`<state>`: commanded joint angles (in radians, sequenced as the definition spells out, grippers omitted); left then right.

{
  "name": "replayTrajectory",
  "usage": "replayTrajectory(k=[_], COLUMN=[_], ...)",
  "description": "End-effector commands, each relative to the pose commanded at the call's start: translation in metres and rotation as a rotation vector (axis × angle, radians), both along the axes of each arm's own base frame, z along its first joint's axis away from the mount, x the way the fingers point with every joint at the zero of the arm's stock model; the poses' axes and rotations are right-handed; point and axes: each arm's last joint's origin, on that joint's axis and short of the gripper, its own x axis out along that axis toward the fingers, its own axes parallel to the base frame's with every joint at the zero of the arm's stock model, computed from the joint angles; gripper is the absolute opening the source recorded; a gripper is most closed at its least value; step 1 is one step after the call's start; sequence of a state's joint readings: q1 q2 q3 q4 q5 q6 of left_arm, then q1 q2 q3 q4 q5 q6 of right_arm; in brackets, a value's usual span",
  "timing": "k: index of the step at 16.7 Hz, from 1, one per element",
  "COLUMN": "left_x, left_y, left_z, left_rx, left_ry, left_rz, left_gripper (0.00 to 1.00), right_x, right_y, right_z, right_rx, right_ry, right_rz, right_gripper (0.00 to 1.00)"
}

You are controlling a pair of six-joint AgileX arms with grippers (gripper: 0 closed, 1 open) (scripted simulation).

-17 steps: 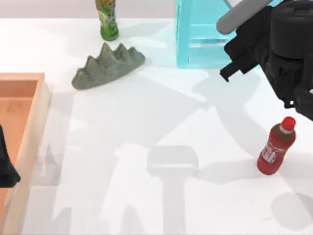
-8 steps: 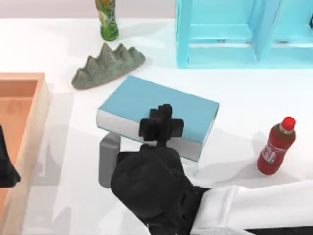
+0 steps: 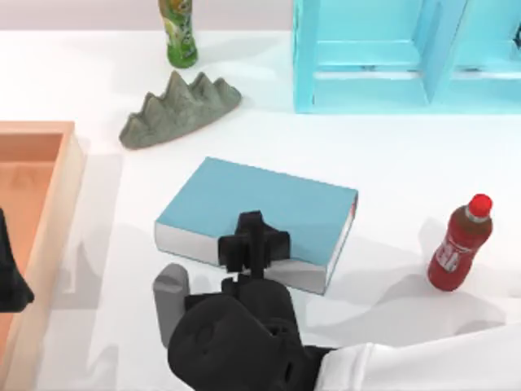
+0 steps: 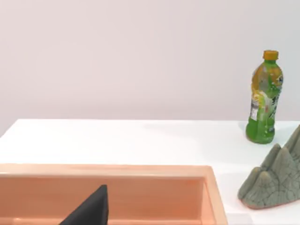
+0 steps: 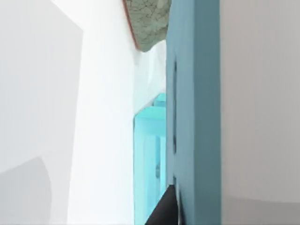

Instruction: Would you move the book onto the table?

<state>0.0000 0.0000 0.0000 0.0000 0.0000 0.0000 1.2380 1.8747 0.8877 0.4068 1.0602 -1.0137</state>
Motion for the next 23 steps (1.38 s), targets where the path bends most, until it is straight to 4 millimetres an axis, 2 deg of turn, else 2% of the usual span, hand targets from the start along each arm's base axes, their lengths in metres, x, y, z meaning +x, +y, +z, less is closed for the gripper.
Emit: replayTrajectory(k=[8, 14, 18, 23], left_x=[0.0, 0.0, 0.0, 0.0], left_y=[0.0, 0.0, 0.0, 0.0], left_z=[0.0, 0.0, 0.0, 0.0], left_rx=[0.0, 0.0, 0.0, 0.0], left_ry=[0.0, 0.0, 0.0, 0.0], left_rz=[0.0, 0.0, 0.0, 0.0], left_gripper=[1.0, 1.0, 1.0, 1.0], right_x=[-0.004, -0.005, -0.005, -0.005], right_y=[0.0, 0.0, 0.0, 0.0], right_z=[-0.002, -0.029, -0.031, -0.031], right_rx=[-0.008, -0.007, -0.007, -0.007], right_ry=[0.0, 0.0, 0.0, 0.0], right_rz=[-0.002, -0.001, -0.001, -0.001], right_gripper=[0.0, 0.0, 0.0, 0.38])
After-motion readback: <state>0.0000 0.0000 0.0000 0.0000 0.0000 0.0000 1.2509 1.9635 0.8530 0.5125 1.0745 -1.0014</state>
